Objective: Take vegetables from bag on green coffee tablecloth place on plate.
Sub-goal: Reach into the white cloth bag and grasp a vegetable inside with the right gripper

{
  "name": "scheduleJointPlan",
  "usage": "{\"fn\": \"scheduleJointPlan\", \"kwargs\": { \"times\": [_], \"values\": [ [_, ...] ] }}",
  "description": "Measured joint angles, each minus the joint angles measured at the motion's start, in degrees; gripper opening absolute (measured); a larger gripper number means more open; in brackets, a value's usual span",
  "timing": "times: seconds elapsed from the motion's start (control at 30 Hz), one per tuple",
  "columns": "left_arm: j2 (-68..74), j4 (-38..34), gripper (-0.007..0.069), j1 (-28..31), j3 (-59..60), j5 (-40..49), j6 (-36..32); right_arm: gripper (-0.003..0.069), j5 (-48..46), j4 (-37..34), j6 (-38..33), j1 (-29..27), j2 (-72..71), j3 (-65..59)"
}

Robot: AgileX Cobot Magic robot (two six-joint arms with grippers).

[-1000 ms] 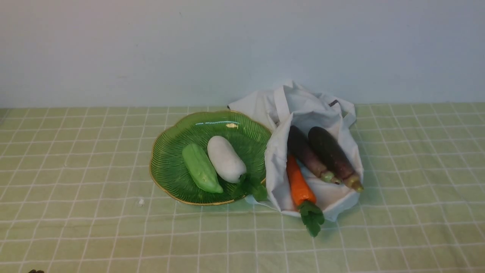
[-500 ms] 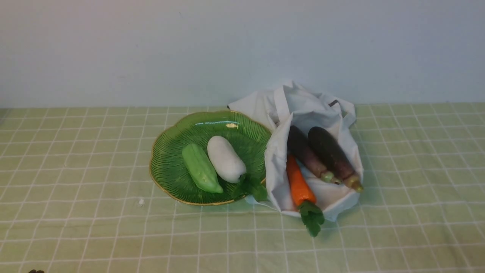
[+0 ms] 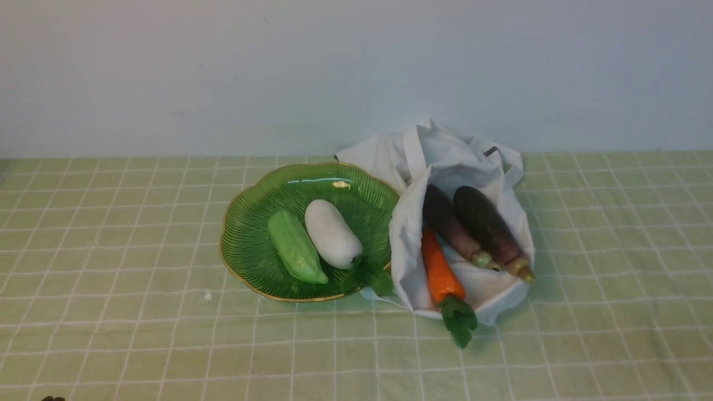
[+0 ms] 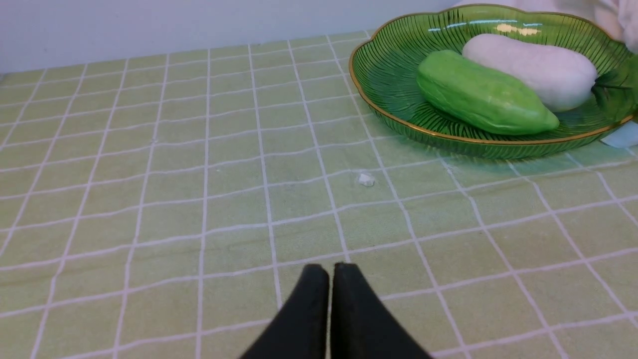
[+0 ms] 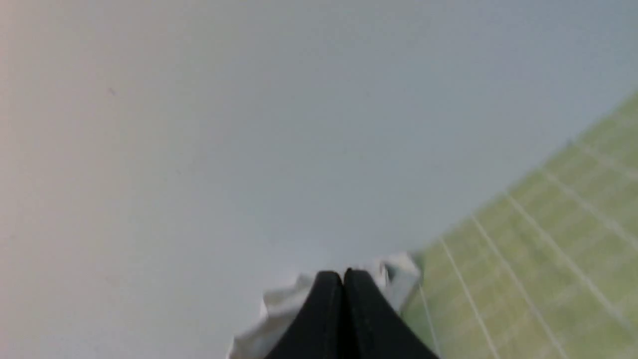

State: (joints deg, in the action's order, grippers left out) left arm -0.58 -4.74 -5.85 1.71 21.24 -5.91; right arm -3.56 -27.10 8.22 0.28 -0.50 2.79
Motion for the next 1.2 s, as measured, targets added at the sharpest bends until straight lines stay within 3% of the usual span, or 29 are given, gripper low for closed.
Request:
{"fn": "scheduleJointPlan", "kwargs": {
  "times": [0.1, 0.17, 0.53, 0.6, 0.77, 0.97, 1.2],
  "values": [
    [0.0, 0.0, -0.0005, 0.0, 0.0, 0.0, 0.0, -0.0017, 0.6, 2.5, -8.2, 0.0, 5.4, 9.3],
    [0.0, 0.0, -0.0005, 0.0, 0.0, 0.0, 0.0, -0.0017, -1.7, 2.8, -9.9, 0.0, 8.4, 12.1],
    [0.0, 0.0, -0.0005, 0.0, 0.0, 0.0, 0.0, -0.0017, -34.5, 2.7, -13.9, 0.2, 48.7, 29.3],
    [0.0, 0.0, -0.0005, 0.0, 0.0, 0.0, 0.0, -0.0017, -38.9, -0.1, -18.2, 2.0, 58.5, 34.3],
    [0.0, 0.0, -0.0005, 0.0, 0.0, 0.0, 0.0, -0.0010, -39.9, -6.0, -26.8, 9.0, 74.3, 44.5],
    [0.0, 0.0, -0.0005, 0.0, 0.0, 0.0, 0.0, 0.0050, -39.8, -3.2, -27.8, 12.7, 88.6, 56.9],
    [0.0, 0.0, -0.0005, 0.0, 0.0, 0.0, 0.0, 0.0218, -38.9, 2.0, -27.7, 12.9, 101.1, 66.3]
  ]
}}
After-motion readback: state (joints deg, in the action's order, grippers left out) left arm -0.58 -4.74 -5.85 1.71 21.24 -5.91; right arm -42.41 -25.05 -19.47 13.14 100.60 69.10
